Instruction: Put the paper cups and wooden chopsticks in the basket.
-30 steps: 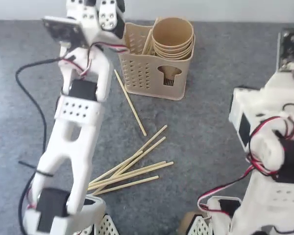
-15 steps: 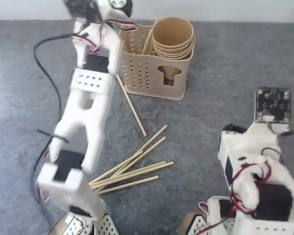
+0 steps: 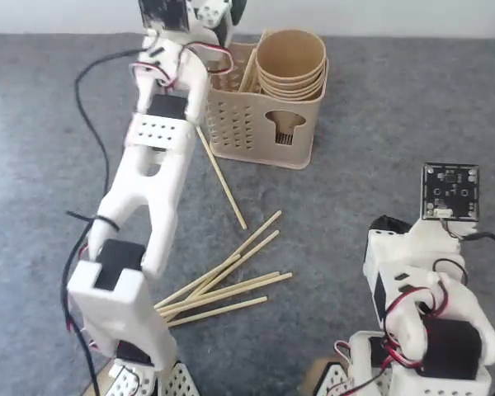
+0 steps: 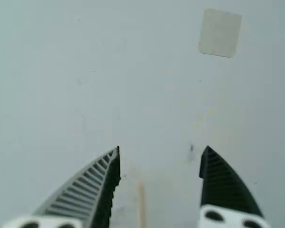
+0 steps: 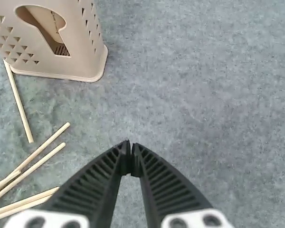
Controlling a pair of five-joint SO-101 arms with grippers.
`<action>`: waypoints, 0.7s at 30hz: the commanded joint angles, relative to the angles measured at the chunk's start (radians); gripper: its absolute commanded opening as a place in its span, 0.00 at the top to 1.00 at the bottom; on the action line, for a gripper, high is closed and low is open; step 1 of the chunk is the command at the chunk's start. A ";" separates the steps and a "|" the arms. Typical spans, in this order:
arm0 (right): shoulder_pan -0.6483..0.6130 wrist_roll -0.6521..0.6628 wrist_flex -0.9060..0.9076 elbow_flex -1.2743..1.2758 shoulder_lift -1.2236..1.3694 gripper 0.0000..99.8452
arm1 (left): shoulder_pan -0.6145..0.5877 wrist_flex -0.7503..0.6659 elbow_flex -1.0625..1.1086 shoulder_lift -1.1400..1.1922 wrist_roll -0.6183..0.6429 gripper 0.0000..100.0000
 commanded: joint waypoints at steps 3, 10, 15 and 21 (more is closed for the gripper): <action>0.007 0.037 -0.025 -0.005 -0.002 0.99 | -0.031 0.203 -0.039 -0.215 0.003 0.73; -0.119 0.035 -0.016 -0.003 -0.002 0.99 | -0.094 0.545 -0.039 -0.442 0.003 0.73; -0.206 0.031 -0.048 -0.006 0.117 0.99 | -0.127 0.801 -0.039 -0.580 0.003 0.73; -0.222 0.025 -0.194 -0.011 0.334 0.99 | -0.245 1.120 -0.019 -0.700 0.003 0.73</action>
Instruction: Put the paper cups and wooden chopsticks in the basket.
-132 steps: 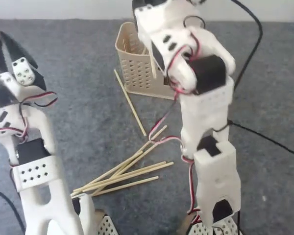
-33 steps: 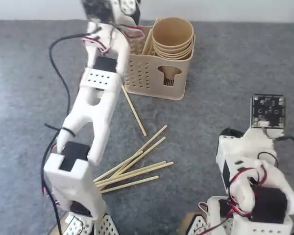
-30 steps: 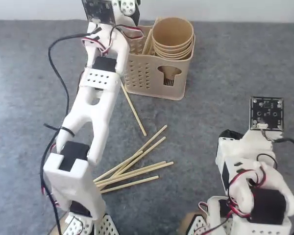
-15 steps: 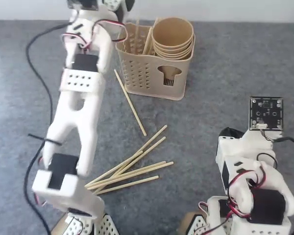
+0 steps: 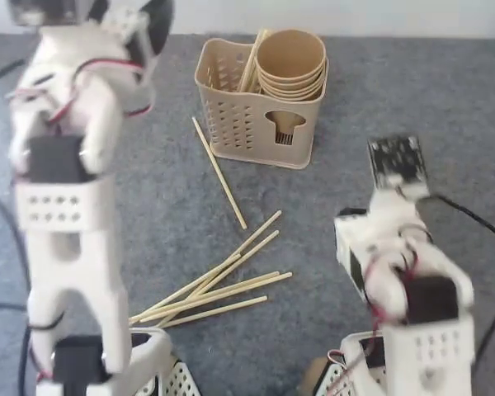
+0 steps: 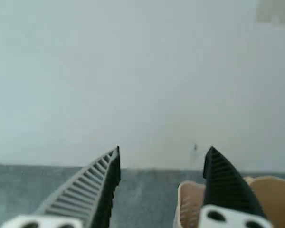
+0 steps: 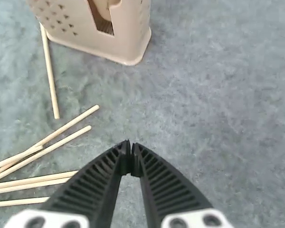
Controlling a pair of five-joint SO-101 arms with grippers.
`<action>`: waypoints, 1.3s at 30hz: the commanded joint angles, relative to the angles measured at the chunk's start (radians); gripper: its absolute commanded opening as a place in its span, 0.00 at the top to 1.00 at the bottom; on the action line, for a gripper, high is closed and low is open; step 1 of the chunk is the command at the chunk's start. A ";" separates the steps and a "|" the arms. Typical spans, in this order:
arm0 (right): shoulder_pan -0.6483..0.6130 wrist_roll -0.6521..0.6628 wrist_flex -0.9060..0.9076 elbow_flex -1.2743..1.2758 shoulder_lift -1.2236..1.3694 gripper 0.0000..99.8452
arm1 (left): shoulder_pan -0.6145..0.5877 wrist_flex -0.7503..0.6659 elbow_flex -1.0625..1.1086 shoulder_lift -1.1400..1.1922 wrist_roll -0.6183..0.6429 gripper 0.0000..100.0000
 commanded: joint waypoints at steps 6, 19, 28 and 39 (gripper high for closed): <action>-0.131 -0.058 -0.246 -0.015 0.237 0.99 | -0.196 0.146 0.197 -0.238 0.005 0.73; -0.364 -0.106 -0.535 -0.155 0.691 0.98 | -0.635 0.095 0.820 -0.626 0.005 0.73; -0.410 -0.117 -0.622 -0.347 1.053 0.92 | -0.809 -0.140 1.222 -0.643 0.005 0.73; -0.429 -0.169 -0.618 -0.568 1.372 0.92 | -0.802 -0.244 1.423 -0.643 0.005 0.73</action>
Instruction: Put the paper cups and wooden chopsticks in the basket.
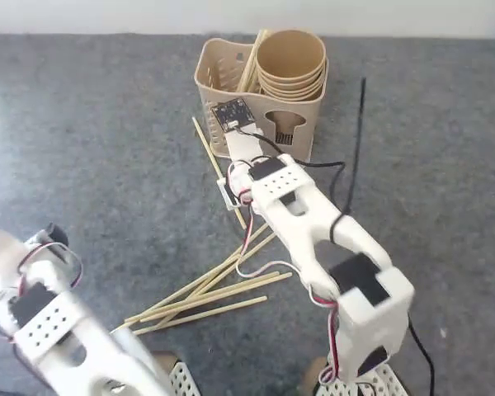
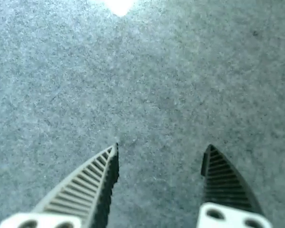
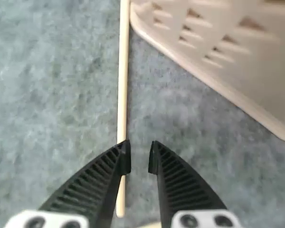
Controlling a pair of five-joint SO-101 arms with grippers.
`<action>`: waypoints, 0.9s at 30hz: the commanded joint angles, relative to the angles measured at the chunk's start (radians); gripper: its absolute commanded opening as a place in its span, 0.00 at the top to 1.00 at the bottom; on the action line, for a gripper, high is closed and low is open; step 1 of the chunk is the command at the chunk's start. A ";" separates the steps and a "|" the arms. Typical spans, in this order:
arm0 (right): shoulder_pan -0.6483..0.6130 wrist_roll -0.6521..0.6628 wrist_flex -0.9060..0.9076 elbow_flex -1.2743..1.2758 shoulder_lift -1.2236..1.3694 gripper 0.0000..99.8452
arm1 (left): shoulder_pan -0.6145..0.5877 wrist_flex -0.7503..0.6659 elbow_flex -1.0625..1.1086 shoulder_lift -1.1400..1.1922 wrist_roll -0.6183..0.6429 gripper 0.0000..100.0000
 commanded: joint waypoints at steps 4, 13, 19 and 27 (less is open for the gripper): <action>-0.056 -0.029 -0.018 -0.091 0.048 0.92 | 0.003 -0.092 0.031 -0.029 0.005 0.73; -0.062 -0.028 -0.021 -0.091 0.110 0.92 | 0.003 -0.132 0.056 -0.031 0.005 0.73; -0.067 -0.028 -0.010 -0.084 0.110 0.96 | 0.003 -0.133 0.056 -0.031 0.005 0.73; -0.084 0.003 0.174 -0.091 0.093 0.99 | 0.003 -0.135 0.056 -0.031 0.005 0.73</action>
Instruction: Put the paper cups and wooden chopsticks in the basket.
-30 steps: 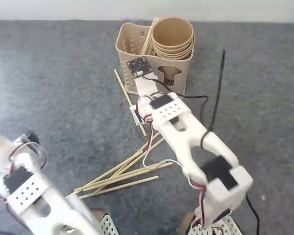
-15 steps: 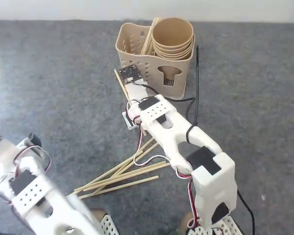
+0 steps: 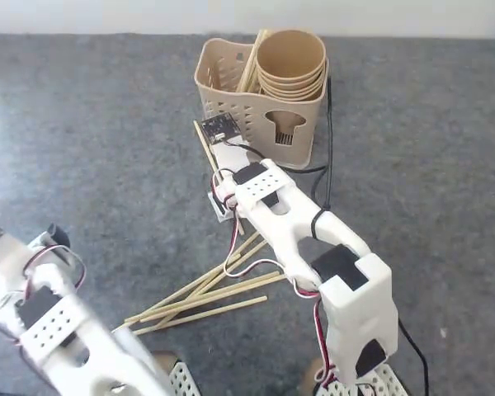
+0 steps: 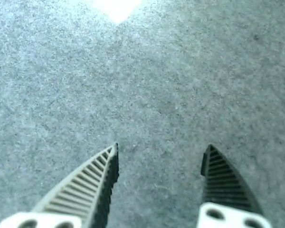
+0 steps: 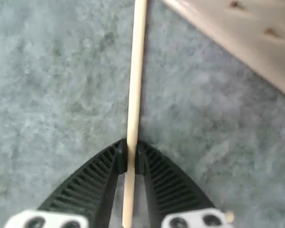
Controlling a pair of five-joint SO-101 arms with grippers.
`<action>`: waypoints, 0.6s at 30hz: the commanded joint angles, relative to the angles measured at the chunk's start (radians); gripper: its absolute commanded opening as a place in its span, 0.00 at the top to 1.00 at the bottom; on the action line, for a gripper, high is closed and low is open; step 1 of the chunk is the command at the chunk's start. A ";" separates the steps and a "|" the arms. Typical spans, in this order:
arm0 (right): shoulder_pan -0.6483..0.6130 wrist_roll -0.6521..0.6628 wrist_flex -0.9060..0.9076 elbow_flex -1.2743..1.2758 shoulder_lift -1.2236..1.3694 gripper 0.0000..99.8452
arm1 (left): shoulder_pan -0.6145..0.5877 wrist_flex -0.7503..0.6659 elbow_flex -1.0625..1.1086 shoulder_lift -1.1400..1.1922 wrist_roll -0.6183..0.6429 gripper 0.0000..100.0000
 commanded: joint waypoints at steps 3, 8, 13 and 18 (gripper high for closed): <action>-0.064 0.061 0.171 -0.017 -0.081 0.99 | 0.002 -0.054 -0.007 -0.029 0.005 0.73; -0.093 0.064 0.318 0.014 -0.242 0.99 | 0.002 -0.063 0.001 -0.029 0.005 0.73; -0.091 0.069 0.326 0.195 -0.487 0.99 | 0.002 -0.063 0.002 -0.029 0.005 0.73; -0.088 0.126 0.329 0.384 -0.797 0.99 | 0.002 -0.083 0.004 -0.028 0.005 0.73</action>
